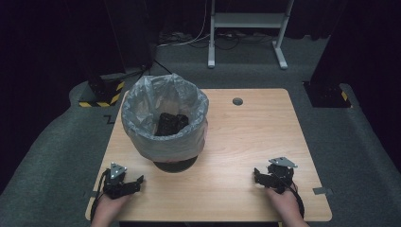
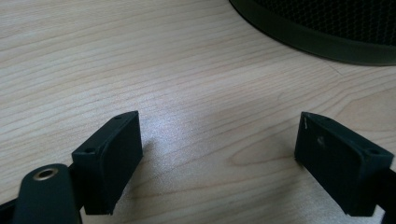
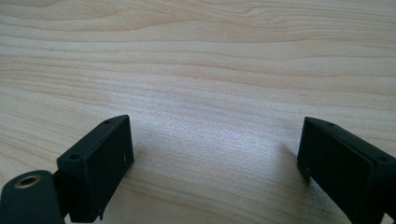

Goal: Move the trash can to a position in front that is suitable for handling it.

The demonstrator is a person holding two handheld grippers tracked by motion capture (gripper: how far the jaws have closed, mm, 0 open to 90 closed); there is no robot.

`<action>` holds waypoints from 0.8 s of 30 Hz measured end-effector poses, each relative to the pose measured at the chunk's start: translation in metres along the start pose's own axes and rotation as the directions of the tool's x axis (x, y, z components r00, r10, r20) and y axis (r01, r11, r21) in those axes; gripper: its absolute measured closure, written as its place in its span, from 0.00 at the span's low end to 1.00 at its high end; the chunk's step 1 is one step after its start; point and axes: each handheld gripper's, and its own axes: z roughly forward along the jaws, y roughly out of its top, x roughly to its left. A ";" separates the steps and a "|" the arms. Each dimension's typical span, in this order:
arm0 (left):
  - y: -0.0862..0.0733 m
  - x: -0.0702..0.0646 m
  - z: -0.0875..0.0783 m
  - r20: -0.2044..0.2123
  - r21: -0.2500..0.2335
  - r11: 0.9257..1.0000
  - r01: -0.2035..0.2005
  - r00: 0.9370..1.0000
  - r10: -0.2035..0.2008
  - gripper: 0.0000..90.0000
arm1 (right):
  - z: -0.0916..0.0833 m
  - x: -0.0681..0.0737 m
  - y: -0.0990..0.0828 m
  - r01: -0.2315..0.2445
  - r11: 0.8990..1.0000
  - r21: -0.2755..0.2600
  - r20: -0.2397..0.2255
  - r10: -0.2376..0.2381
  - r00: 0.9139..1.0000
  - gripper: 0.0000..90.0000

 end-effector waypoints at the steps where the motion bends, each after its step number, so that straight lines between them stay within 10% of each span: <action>1: 0.000 0.000 0.000 -0.001 -0.001 1.000 0.000 1.000 0.000 0.17 | 0.000 0.001 0.000 0.002 1.000 -0.002 0.003 -0.002 1.000 0.12; 24: 0.000 0.001 -0.001 -0.002 -0.004 1.000 -0.003 1.000 0.003 0.17 | -0.029 0.014 0.019 0.089 0.989 -0.121 -0.027 -0.093 0.995 0.14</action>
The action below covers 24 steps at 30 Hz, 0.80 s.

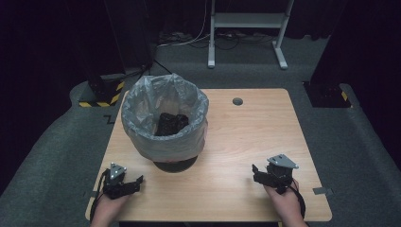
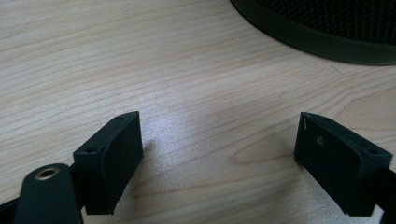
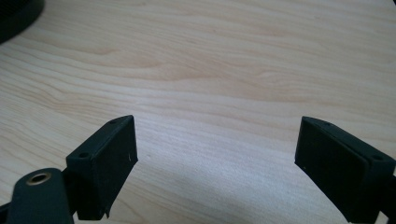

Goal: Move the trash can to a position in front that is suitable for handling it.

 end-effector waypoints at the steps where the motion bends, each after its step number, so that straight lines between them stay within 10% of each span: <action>1: 0.000 0.001 -0.001 0.000 -0.016 1.000 0.006 1.000 -0.006 0.17 | -0.003 0.002 0.002 0.005 1.000 -0.025 -0.006 -0.006 1.000 0.14; 14: 0.011 0.000 -0.015 0.017 -0.108 0.994 0.007 1.000 -0.006 0.17 | -0.023 0.023 0.016 0.104 0.984 -0.142 -0.025 -0.109 0.994 0.12; 24: 0.039 -0.004 -0.037 0.021 -0.241 0.971 -0.010 1.000 0.015 0.17 | -0.031 0.045 0.032 0.143 0.977 -0.157 -0.046 -0.151 0.987 0.12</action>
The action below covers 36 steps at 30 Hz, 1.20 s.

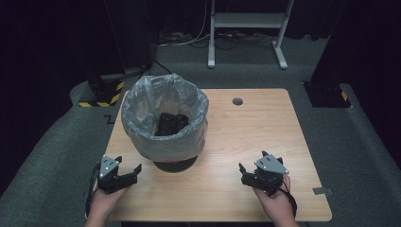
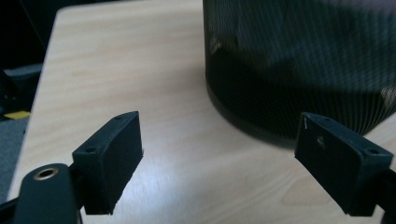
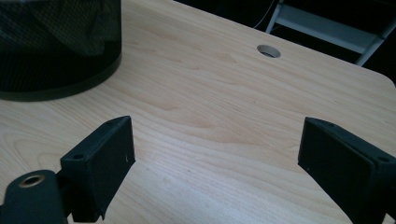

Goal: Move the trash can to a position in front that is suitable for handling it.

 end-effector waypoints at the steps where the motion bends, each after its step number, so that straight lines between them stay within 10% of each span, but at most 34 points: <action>1: 0.003 0.001 -0.001 0.001 -0.009 1.000 0.001 1.000 -0.001 0.17 | 0.000 0.000 0.005 -0.014 1.000 -0.001 -0.007 0.014 1.000 0.12; 16: 0.079 0.040 0.005 -0.094 -0.041 0.999 0.015 0.995 -0.019 0.17 | 0.025 0.009 0.075 -0.059 0.997 -0.049 0.042 0.061 0.997 0.15; 23: 0.122 0.067 0.020 -0.207 -0.098 0.994 0.039 0.977 -0.059 0.17 | 0.046 0.019 0.110 -0.066 0.996 -0.065 0.053 0.069 0.996 0.15; 36: 0.142 0.048 0.044 -0.144 -0.074 0.997 -0.030 0.989 0.019 0.19 | 0.094 0.043 0.130 -0.109 0.993 -0.055 0.039 0.111 0.993 0.15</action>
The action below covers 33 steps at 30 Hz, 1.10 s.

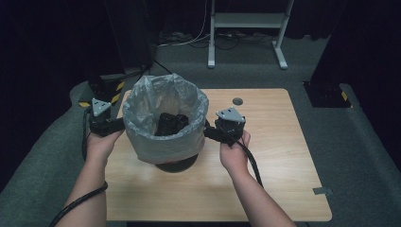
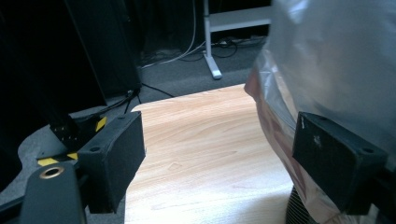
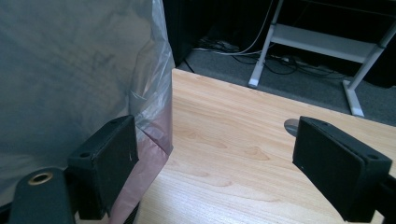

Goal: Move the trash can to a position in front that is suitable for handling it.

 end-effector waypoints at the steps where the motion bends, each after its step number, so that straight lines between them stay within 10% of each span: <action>1: 0.000 0.000 -0.001 0.005 -0.002 1.000 -0.002 1.000 0.002 0.22 | 0.001 0.000 -0.001 -0.006 1.000 0.001 -0.005 0.006 1.000 0.15; 16: 0.001 -0.023 -0.003 0.090 -0.014 1.000 -0.004 0.996 0.005 0.37 | -0.005 0.001 -0.004 0.047 0.999 -0.021 0.005 -0.047 0.999 0.32; 33: 0.008 -0.085 -0.002 0.145 -0.043 0.996 -0.077 0.986 0.082 0.39 | -0.044 -0.051 -0.028 0.029 0.999 -0.045 0.035 -0.027 0.999 0.33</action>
